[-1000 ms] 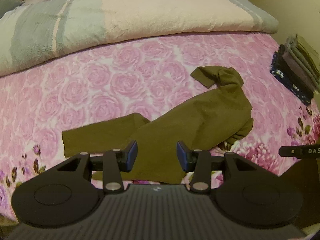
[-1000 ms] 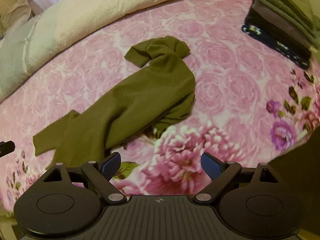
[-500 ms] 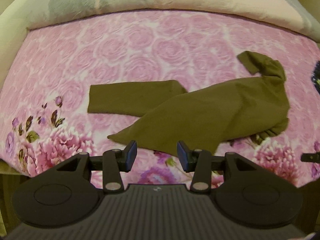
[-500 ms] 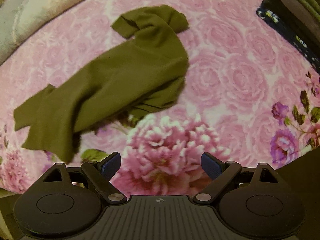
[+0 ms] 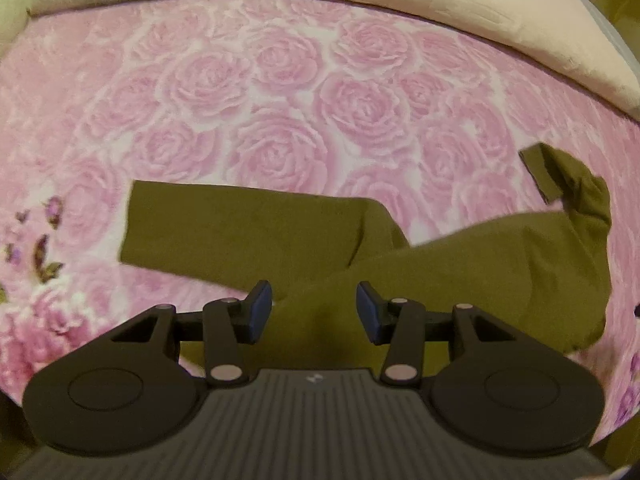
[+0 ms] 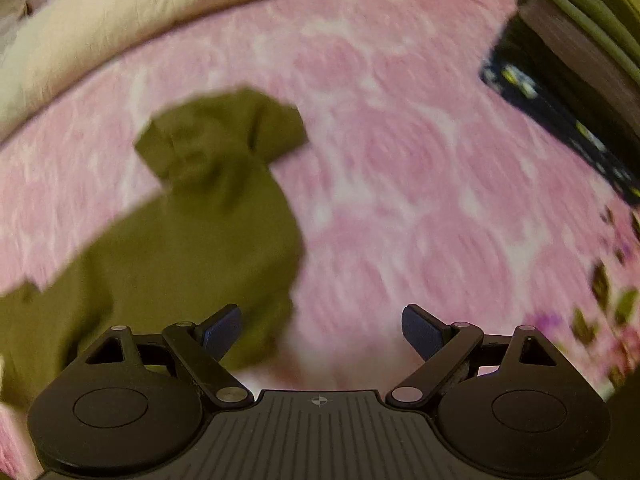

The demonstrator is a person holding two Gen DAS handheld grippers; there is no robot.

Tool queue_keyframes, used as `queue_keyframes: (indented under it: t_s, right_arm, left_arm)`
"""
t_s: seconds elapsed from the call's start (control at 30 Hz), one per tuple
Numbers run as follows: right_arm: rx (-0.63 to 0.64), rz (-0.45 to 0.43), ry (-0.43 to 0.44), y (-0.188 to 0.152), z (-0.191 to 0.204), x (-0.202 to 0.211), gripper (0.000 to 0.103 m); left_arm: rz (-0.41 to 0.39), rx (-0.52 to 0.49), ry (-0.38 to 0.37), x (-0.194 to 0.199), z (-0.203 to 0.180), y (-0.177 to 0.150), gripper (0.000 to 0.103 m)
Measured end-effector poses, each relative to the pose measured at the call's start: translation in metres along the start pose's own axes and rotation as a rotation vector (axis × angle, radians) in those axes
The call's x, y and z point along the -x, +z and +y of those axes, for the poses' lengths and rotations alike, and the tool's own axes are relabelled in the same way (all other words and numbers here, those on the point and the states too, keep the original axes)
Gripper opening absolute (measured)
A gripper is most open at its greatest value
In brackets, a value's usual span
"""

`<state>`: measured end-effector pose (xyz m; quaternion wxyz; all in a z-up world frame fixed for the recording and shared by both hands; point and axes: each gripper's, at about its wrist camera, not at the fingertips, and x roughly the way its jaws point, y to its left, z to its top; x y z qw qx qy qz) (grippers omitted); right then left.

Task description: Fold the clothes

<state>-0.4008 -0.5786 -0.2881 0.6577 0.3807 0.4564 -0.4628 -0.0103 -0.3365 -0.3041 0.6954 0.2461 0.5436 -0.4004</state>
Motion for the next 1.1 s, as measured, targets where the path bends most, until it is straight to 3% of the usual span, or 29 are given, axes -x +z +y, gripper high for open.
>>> queue_keyframes:
  t_s: [0.17, 0.33, 0.47, 0.63, 0.67, 0.7, 0.77, 0.8, 0.83, 0.87, 0.9, 0.93, 1.0, 1.1]
  right_arm:
    - [0.092, -0.112, 0.048, 0.047, 0.037, -0.028, 0.090]
    - [0.194, -0.169, 0.023, 0.089, 0.084, -0.074, 0.090]
    - [0.177, -0.136, -0.032, 0.105, 0.099, -0.111, 0.090]
    - [0.179, -0.105, -0.065, 0.093, 0.089, -0.131, 0.090]
    - [0.180, -0.100, -0.068, 0.089, 0.086, -0.133, 0.088]
    - [0.175, -0.100, -0.063, 0.084, 0.081, -0.134, 0.073]
    - [0.162, -0.104, -0.046, 0.077, 0.072, -0.134, 0.063]
    - [0.155, -0.107, -0.036, 0.074, 0.067, -0.133, 0.055]
    - [0.148, -0.112, -0.027, 0.071, 0.063, -0.132, 0.048]
    - [0.143, -0.126, -0.027, 0.068, 0.058, -0.128, 0.023]
    - [0.135, -0.140, -0.023, 0.066, 0.053, -0.123, 0.014]
    - [0.116, -0.160, 0.001, 0.064, 0.047, -0.116, 0.013]
    - [0.073, -0.203, 0.041, 0.061, 0.035, -0.099, 0.011]
    - [0.002, -0.317, 0.128, 0.066, 0.026, -0.057, 0.010]
  left_arm:
    - [0.023, 0.027, -0.047, -0.033, 0.012, 0.009, 0.043]
    - [0.023, 0.086, -0.088, -0.056, 0.016, 0.022, 0.044]
    - [0.028, 0.184, -0.166, -0.070, 0.017, 0.039, 0.046]
    - [0.048, 0.223, -0.228, -0.091, 0.001, 0.060, 0.057]
    - [0.063, 0.222, -0.232, -0.097, -0.004, 0.064, 0.061]
    - [0.081, 0.224, -0.229, -0.105, -0.007, 0.065, 0.061]
    - [0.121, 0.219, -0.212, -0.119, -0.014, 0.066, 0.062]
    - [0.127, 0.210, -0.205, -0.121, -0.015, 0.064, 0.060]
    - [0.132, 0.200, -0.198, -0.123, -0.016, 0.061, 0.052]
    - [0.138, 0.191, -0.191, -0.125, -0.017, 0.059, 0.042]
    - [0.144, 0.182, -0.184, -0.127, -0.017, 0.056, 0.026]
    - [0.149, 0.173, -0.177, -0.129, -0.018, 0.053, 0.003]
    - [0.151, 0.173, -0.177, -0.131, -0.017, 0.049, 0.002]
    - [0.057, 0.272, -0.245, -0.104, 0.010, 0.050, 0.002]
